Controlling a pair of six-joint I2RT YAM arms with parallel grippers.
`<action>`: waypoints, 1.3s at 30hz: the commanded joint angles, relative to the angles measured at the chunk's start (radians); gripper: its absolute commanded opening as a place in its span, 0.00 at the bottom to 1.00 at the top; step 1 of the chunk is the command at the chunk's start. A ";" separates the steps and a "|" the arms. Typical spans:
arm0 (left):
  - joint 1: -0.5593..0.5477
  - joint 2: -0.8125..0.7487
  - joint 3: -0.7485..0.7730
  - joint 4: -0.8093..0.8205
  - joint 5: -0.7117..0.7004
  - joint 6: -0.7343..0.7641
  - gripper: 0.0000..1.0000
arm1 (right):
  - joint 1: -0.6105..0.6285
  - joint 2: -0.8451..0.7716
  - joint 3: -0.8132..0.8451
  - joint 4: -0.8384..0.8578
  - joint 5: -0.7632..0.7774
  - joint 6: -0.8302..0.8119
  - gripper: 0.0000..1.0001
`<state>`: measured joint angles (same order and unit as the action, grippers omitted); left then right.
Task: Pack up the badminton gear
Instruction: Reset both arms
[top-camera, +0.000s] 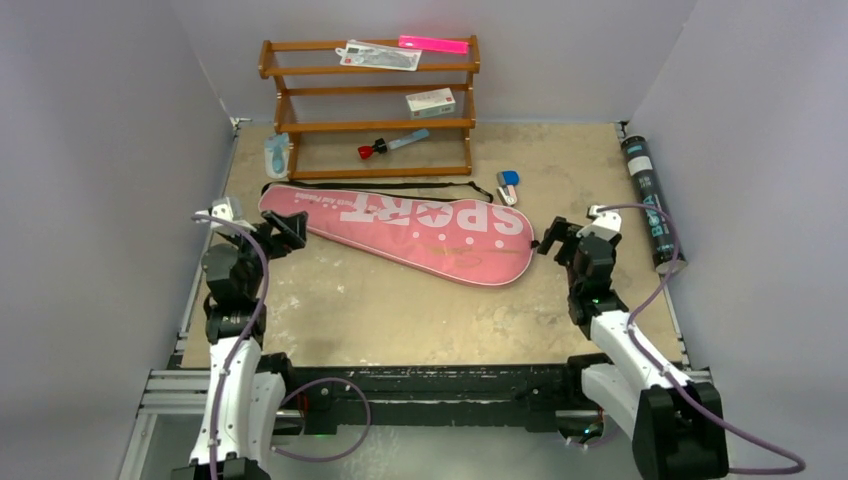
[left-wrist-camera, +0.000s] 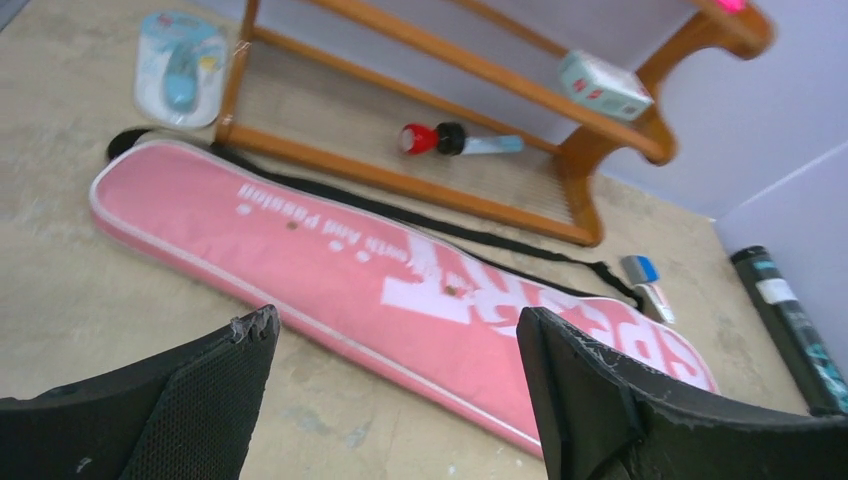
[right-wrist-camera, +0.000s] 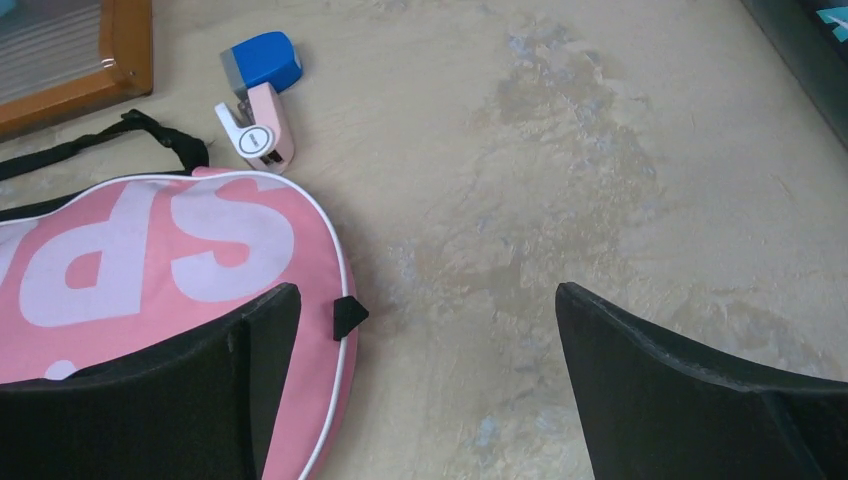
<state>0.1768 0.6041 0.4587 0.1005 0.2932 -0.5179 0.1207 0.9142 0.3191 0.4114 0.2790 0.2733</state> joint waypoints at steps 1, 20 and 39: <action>0.005 0.031 -0.126 0.201 -0.148 -0.040 0.87 | -0.009 0.035 -0.021 0.237 0.024 -0.064 0.98; 0.006 0.483 -0.334 0.839 -0.217 0.209 0.86 | 0.006 0.721 -0.101 1.149 0.115 -0.396 0.89; 0.001 1.007 -0.316 1.384 -0.077 0.339 0.84 | -0.010 0.686 -0.058 0.977 0.086 -0.345 0.99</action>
<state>0.1764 1.5909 0.1574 1.3048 0.1680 -0.2138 0.1165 1.6096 0.2420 1.3239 0.3481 -0.0612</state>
